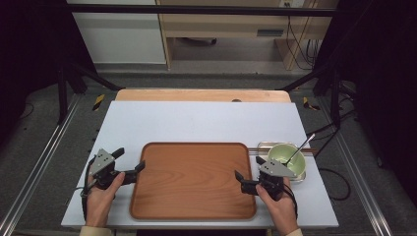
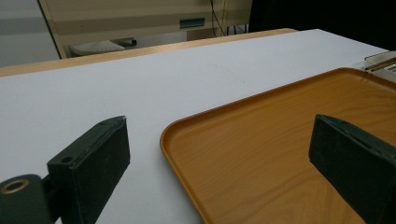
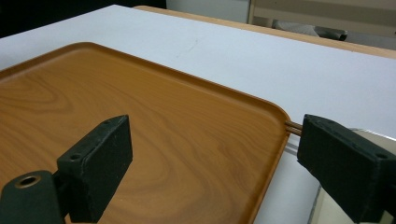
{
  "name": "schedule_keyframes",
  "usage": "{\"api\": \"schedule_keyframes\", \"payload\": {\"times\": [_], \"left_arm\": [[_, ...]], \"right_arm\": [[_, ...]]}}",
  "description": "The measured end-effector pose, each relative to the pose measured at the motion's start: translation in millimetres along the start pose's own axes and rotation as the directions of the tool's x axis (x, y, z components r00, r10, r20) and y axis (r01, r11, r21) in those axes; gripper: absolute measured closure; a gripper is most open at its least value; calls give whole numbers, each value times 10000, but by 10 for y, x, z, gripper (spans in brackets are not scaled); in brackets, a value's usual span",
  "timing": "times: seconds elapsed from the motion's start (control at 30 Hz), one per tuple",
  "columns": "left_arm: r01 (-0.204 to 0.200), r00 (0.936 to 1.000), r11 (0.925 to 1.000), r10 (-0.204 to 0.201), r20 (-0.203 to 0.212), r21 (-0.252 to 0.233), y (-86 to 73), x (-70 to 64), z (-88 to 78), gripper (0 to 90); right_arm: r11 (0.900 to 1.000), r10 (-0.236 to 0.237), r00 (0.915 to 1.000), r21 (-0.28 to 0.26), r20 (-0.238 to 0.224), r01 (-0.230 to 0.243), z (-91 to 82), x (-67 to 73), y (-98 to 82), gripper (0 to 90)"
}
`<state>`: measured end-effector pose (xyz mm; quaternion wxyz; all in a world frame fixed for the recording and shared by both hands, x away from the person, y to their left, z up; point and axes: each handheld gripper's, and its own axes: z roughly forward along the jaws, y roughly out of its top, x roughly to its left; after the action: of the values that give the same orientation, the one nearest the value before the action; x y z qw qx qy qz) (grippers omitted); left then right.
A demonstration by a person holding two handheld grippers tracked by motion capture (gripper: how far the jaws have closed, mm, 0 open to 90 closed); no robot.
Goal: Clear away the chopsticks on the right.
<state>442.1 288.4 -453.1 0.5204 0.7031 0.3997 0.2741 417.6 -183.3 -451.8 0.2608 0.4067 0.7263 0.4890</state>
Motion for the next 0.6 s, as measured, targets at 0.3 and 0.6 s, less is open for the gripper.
{"api": "schedule_keyframes", "payload": {"times": [0.3,0.6], "left_arm": [[-175,9998,9986,176,1,-501,-16,8,-45,22],[-660,9973,9957,638,-360,-657,-36,-2,-58,21]], "right_arm": [[9999,-137,9992,-18,388,137,-163,-57,16,108],[9982,-595,9928,137,1037,584,-570,-200,-81,212]]}}
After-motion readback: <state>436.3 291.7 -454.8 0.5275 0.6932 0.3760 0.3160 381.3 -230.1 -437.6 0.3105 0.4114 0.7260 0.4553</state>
